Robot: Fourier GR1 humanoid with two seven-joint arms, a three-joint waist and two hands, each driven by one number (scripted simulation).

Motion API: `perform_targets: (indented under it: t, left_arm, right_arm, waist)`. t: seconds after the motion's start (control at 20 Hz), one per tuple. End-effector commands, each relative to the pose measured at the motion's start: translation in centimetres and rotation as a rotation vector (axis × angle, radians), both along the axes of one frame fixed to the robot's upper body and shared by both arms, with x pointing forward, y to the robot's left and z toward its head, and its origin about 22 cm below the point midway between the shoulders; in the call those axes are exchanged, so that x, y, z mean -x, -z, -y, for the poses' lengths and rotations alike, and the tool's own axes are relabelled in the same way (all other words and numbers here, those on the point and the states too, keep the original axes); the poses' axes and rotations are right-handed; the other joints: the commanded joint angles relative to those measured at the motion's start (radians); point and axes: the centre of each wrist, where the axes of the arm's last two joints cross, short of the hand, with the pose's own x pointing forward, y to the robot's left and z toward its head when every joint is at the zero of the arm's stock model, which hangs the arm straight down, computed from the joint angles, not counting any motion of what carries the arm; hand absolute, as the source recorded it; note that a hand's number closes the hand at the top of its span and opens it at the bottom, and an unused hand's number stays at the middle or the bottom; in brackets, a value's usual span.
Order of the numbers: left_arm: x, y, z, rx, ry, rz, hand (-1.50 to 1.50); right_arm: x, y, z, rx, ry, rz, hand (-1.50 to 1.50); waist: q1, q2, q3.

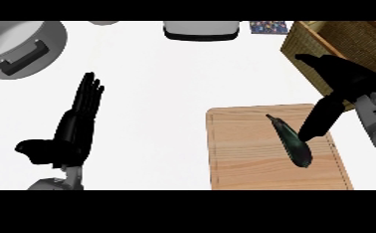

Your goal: Pick the eggplant from the cutting board and place it in the basket

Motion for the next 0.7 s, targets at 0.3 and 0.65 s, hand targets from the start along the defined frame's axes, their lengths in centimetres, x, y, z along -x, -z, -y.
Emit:
perform_targets:
  t: [0.3,0.65]
  left_arm:
    - [0.3,0.6,-1.0,-0.012,-0.007,-0.005,0.0]
    - [-0.6,-0.7,0.7,0.013,0.004,-0.013,0.0]
  right_arm:
    - [2.1,3.4,-1.2,0.095,0.111,-0.101,-1.5]
    - [1.1,5.0,-1.0,0.059,0.084,-0.096,-1.5]
  waist:
    - [-0.016,-0.002,0.001]
    - [-0.01,0.001,0.002]
